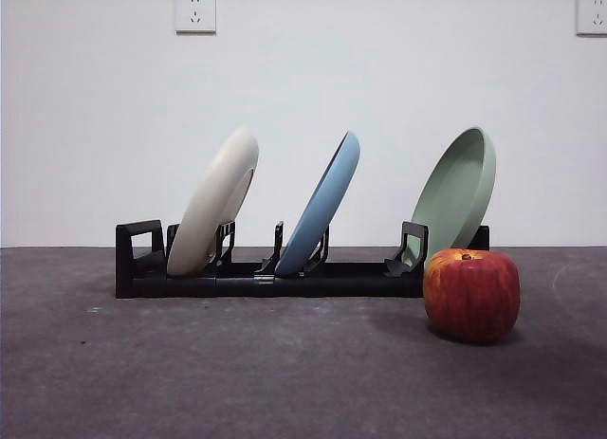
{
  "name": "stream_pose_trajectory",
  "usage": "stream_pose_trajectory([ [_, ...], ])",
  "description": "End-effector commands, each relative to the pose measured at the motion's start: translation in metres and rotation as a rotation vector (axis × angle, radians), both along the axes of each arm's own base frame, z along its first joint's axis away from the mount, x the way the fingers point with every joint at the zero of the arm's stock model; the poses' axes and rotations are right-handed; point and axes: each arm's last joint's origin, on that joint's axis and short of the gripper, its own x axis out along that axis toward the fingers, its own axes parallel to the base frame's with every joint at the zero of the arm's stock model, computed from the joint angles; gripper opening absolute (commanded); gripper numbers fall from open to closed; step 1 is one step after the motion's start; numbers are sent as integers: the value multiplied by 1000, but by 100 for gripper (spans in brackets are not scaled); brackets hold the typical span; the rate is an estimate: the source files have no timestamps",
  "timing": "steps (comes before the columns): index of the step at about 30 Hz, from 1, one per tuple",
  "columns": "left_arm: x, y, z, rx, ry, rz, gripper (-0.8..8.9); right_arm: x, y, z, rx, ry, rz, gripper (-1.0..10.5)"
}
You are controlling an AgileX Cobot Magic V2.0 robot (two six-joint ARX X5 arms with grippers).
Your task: Take the yellow plate from the plate rack,put the plate on the table,take the apple from the table,put the apple in the plate
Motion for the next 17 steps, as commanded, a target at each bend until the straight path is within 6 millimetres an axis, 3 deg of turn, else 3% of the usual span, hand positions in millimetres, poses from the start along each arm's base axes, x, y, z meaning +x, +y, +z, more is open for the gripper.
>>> stream_pose_trajectory([
  [1,-1,0,12,-35,-18,1,-8,1,0,16,16,-16,5,-9],
  [9,7,-2,48,-90,13,-33,-8,14,4,59,27,17,86,-8],
  [17,35,-6,97,-92,69,-106,-7,43,12,100,45,78,300,-2],
])
